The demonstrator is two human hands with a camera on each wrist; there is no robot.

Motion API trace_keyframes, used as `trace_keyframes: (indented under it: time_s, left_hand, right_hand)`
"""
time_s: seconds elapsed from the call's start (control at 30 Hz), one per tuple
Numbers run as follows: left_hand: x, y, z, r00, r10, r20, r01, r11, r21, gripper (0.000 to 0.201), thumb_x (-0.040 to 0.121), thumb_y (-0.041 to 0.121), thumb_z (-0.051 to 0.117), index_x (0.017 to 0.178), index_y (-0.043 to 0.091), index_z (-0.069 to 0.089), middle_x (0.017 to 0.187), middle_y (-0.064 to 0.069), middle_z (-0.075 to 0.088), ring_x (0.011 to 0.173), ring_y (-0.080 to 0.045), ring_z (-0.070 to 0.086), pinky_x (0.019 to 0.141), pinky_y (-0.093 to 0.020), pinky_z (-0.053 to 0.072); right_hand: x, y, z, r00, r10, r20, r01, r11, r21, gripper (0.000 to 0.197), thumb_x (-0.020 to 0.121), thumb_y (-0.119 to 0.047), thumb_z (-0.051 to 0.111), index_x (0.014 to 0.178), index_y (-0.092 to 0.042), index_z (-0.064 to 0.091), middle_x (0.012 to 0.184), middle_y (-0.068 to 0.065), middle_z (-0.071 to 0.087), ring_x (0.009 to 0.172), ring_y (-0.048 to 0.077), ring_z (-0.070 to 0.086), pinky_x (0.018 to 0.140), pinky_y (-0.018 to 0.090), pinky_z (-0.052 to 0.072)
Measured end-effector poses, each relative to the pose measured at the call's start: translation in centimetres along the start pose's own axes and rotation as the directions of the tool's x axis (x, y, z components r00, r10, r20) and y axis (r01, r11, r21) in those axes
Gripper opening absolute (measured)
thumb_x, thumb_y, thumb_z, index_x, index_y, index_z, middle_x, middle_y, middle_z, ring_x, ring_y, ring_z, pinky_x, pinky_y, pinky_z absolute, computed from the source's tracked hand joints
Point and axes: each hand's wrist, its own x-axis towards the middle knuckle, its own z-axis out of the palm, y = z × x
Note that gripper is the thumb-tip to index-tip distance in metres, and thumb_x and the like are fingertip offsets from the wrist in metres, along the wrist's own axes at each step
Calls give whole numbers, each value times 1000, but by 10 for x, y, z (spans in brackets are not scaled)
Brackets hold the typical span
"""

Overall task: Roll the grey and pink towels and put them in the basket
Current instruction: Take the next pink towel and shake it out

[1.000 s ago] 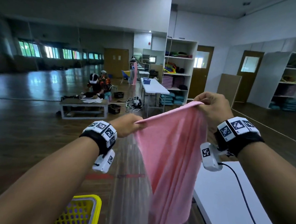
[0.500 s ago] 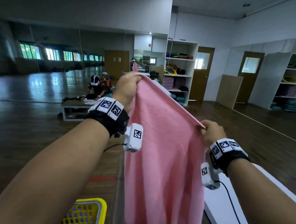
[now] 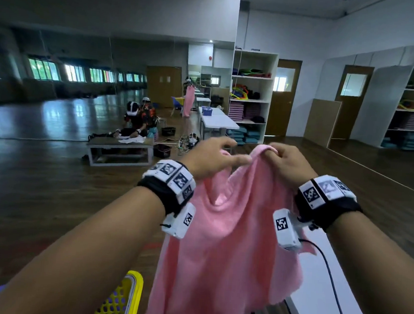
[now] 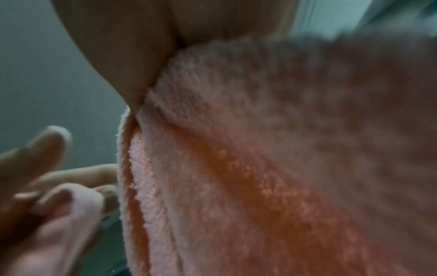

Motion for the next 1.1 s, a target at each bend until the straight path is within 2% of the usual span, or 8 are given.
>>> trace_keyframes:
  time_s: [0.07,0.13,0.33,0.43,0.67,0.8,0.93,1.1]
  left_hand:
    - [-1,13,24,997,50,57,-59,985,165,39,77,66,65,75,27,63,73,12,62,68,-7,58,60,-26,43]
    - [1,21,39,997,65,35,-72,963,259,37,86,50,64,63,22,57,61,6,56,64,-18,56,57,-31,36]
    - [3,17,23,995,38,-87,-7,942,334,24,91,23,55,80,11,73,79,-7,69,74,-25,61,67,-38,50]
    - [4,10,6,989,24,-149,33,931,365,23,90,18,53,88,13,75,86,-8,68,80,-25,59,72,-38,49]
    - [-2,-22,5,985,-138,-104,170,890,423,19,91,19,53,87,18,72,81,-2,67,75,-25,61,65,-33,46]
    - [-18,-63,27,968,-250,5,182,720,670,10,88,29,53,81,29,60,84,0,68,73,-25,61,65,-33,48]
    - [-33,-120,43,906,-423,18,253,576,777,11,81,31,59,91,29,63,98,-5,69,86,-31,65,67,-31,41]
    - [-36,-201,40,771,-637,-1,422,509,750,25,79,28,57,101,25,67,104,-8,70,93,-33,67,79,-36,53]
  right_hand:
    - [1,-11,-3,998,-68,15,68,998,-11,24,96,-14,51,88,4,66,86,19,66,76,21,54,70,37,44]
    - [-3,-12,-8,993,-117,16,117,993,-22,25,95,-15,53,84,4,65,82,20,65,72,22,53,67,36,43]
    - [-34,57,-15,997,-25,75,29,998,-50,19,89,-28,64,72,-21,66,61,-4,59,59,8,50,57,26,39]
    - [-56,104,-8,990,104,98,-87,983,-164,28,91,-36,61,68,-21,60,59,-5,56,61,16,52,57,30,38]
    - [-65,161,-9,943,332,-38,-326,891,-315,15,92,-20,51,92,-23,66,93,13,71,88,39,62,74,39,48]
    - [-38,164,-3,914,382,-136,-405,864,-300,20,91,-20,47,102,-20,64,106,19,67,97,43,60,78,42,46]
    - [-7,167,13,915,380,-138,-404,855,-325,23,92,-17,43,103,-17,64,111,20,65,100,45,58,79,43,47]
    - [42,187,39,881,448,-150,-472,824,-314,28,92,-12,41,109,-10,63,114,25,62,104,47,56,83,42,45]
